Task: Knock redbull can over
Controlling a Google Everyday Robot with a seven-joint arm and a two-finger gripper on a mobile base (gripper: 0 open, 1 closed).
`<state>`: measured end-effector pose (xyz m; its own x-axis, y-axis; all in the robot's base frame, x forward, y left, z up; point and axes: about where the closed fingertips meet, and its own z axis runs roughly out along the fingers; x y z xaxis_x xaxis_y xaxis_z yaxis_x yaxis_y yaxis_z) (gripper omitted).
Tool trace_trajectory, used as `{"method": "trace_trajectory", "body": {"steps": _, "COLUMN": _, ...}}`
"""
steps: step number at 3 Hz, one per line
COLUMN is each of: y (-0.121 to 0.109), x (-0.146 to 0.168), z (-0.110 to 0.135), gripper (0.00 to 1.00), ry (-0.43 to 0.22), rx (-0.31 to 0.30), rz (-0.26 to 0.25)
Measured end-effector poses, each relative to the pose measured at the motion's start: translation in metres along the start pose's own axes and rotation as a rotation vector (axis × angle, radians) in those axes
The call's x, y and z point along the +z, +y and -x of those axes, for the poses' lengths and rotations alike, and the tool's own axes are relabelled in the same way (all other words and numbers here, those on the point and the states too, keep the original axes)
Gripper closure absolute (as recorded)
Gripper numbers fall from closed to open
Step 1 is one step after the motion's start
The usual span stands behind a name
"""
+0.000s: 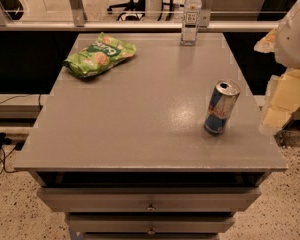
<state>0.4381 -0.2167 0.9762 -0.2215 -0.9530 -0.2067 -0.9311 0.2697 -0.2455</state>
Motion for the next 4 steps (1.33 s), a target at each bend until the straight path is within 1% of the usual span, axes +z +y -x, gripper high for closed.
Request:
{"method": "trace_trajectory", "body": {"steps": 1, "y": 0.000, "x": 0.000, "z": 0.000, "gripper": 0.00, "ry": 0.000, "rx": 0.000, "rz": 0.000}}
{"method": "trace_trajectory", "body": {"steps": 2, "y": -0.001, "x": 0.001, "z": -0.005, "gripper": 0.00, "ry": -0.049, "rx": 0.027, "rz": -0.006}}
{"method": "trace_trajectory", "body": {"steps": 3, "y": -0.012, "x": 0.008, "z": -0.022, "gripper": 0.00, "ry": -0.171, "rx": 0.082, "rz": -0.018}}
{"method": "trace_trajectory", "body": {"steps": 4, "y": -0.029, "x": 0.023, "z": -0.037, "gripper": 0.00, "ry": -0.329, "rx": 0.131, "rz": -0.006}}
